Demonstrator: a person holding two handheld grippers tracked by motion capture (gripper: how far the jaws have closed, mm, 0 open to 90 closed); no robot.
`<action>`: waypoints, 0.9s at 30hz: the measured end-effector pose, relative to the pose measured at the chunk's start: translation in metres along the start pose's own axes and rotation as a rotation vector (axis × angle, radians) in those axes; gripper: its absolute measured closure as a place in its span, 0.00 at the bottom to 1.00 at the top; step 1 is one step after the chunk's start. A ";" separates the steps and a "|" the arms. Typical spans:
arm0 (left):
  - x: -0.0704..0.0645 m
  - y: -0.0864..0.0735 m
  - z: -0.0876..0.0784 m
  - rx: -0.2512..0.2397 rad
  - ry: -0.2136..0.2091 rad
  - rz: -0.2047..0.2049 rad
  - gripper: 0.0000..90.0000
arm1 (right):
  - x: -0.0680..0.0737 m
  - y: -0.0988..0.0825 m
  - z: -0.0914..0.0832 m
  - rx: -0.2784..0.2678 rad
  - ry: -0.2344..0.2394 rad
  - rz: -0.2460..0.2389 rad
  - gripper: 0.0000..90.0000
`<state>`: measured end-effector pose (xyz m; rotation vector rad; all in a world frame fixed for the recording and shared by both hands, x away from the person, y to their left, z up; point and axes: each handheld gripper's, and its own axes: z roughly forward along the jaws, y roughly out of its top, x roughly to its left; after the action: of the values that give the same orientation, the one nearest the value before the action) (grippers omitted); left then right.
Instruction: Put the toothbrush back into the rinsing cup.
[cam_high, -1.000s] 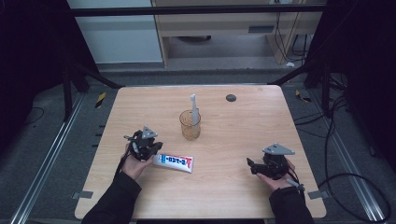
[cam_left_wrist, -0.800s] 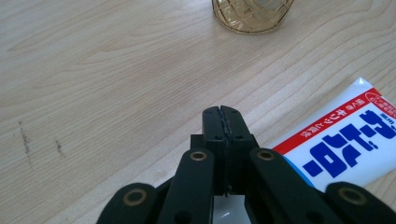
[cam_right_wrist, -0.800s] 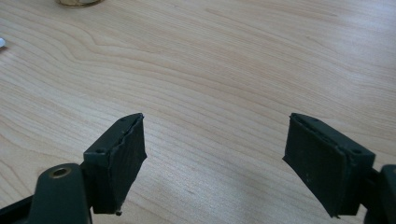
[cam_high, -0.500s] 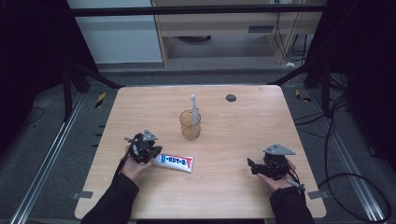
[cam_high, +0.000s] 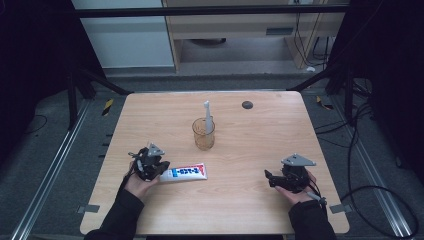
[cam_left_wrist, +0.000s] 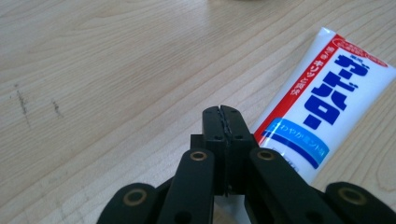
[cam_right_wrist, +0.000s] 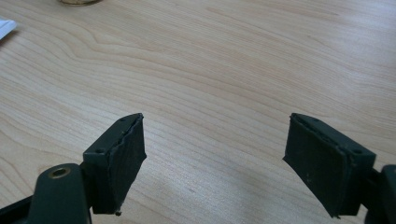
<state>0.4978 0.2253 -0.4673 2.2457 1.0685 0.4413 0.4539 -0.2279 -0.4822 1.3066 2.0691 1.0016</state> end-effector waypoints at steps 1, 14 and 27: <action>0.000 -0.001 -0.001 0.001 0.000 -0.003 1.00 | 0.000 0.000 0.000 -0.001 0.001 -0.001 0.22; -0.010 -0.012 -0.010 0.005 -0.025 -0.002 1.00 | 0.000 0.000 -0.001 -0.002 0.002 -0.004 0.22; -0.017 -0.017 -0.013 0.010 -0.044 0.003 0.99 | -0.001 0.000 -0.001 -0.002 -0.004 0.001 0.22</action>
<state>0.4705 0.2258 -0.4688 2.2557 1.0471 0.3866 0.4537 -0.2290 -0.4813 1.3076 2.0648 1.0006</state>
